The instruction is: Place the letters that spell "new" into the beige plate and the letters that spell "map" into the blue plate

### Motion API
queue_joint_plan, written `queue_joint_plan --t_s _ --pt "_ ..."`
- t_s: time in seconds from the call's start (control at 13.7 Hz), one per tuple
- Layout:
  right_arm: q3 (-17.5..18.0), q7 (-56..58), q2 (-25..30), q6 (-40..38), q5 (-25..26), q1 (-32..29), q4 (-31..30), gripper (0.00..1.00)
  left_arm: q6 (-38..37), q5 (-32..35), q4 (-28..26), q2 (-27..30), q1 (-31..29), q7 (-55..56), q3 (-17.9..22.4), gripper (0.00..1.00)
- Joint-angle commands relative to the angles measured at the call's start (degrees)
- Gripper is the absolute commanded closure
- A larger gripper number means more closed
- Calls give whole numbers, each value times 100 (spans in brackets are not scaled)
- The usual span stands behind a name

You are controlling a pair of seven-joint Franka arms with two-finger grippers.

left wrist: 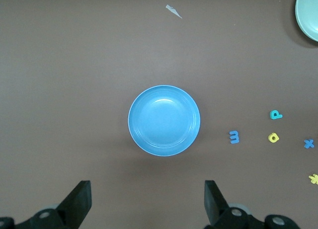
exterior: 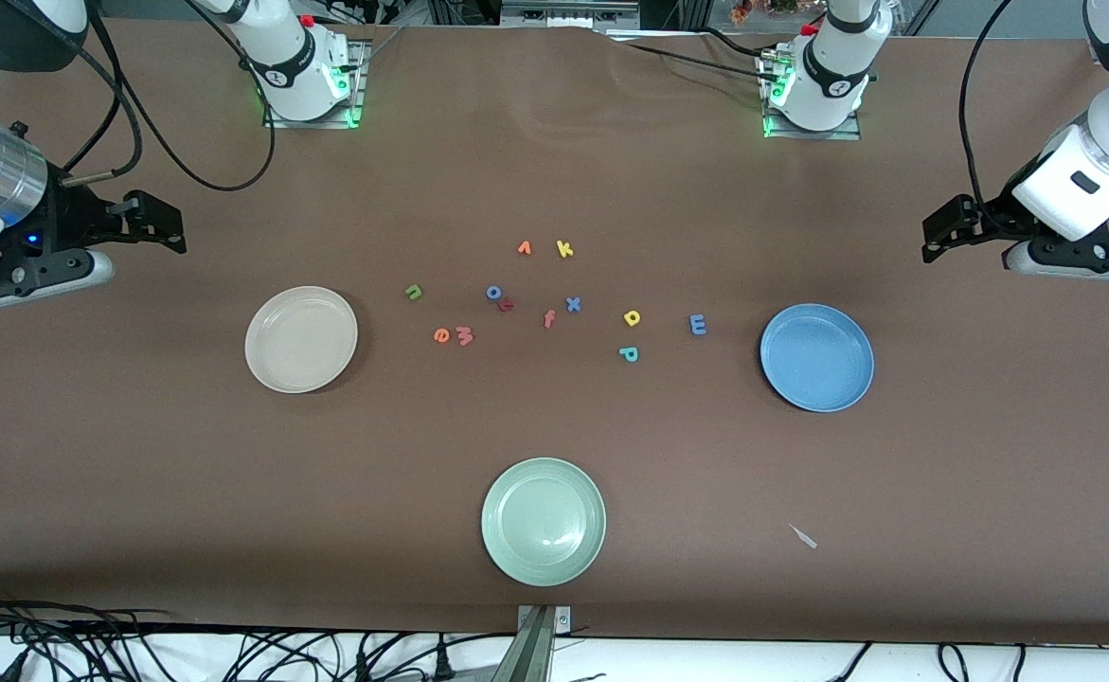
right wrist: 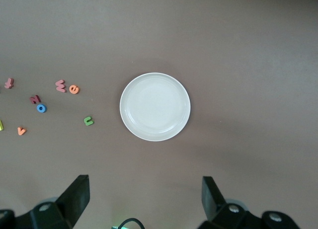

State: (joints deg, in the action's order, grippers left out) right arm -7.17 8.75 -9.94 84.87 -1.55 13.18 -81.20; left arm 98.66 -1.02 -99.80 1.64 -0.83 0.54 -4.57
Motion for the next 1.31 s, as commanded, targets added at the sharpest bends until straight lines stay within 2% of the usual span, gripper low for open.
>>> queue_joint_plan --t_s 0.0,0.65,1.24 --pt "22 -180 88 100 -91 0 -141 0 -48 137 136 -68 13 -37 0 0" --pt "250 -619 88 144 -92 9 -229 0 -48 137 136 -68 4 -37 0 0" --pt "506 -1015 97 390 -100 9 -555 0 -5 137 153 -129 13 -28 0 0"
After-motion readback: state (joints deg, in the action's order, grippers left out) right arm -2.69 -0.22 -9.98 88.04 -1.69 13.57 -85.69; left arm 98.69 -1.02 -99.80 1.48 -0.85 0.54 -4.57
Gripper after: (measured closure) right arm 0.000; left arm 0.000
